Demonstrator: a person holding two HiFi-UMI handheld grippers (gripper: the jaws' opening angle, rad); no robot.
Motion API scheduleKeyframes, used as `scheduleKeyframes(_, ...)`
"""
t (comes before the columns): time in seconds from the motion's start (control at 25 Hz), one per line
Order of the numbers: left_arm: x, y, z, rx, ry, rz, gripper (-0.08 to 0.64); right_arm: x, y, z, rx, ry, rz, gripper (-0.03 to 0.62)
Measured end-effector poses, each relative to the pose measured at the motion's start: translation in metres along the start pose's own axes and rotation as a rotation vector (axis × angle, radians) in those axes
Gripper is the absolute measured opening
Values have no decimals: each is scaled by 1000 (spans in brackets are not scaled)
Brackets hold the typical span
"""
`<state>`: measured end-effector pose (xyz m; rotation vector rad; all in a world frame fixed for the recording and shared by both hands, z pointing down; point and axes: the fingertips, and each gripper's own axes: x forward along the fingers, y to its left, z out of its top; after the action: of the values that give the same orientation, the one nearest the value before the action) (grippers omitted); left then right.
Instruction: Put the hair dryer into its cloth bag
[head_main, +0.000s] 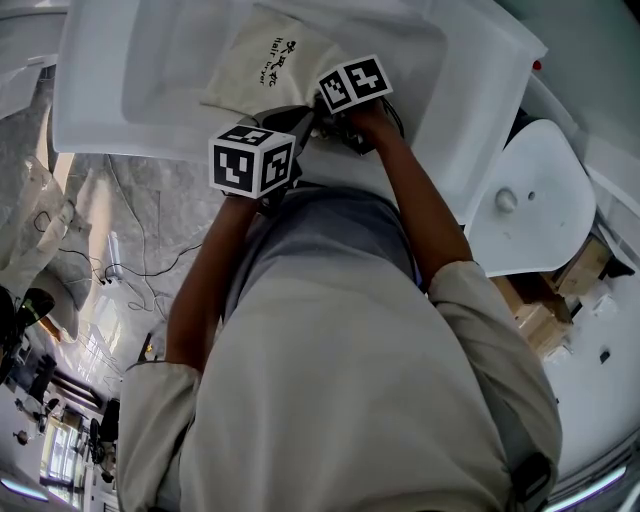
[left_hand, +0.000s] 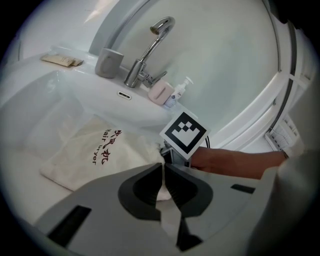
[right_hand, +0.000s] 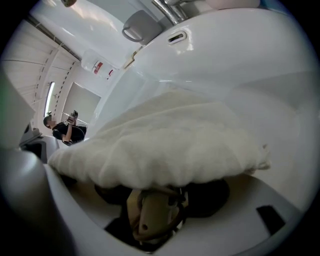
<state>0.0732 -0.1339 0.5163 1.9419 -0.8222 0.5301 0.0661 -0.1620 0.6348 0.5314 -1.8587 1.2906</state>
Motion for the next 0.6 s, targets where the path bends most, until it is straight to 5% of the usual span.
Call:
scheduleKeyframes(0.44, 0, 1, -1, -14, -3, -12, 25, -22, -13, -18, -121, 39, -86, 301)
scheduleKeyframes(0.6, 0, 0, -2, -13, -5, -10, 25, -26, -26, -36, -213, 107, -200, 299)
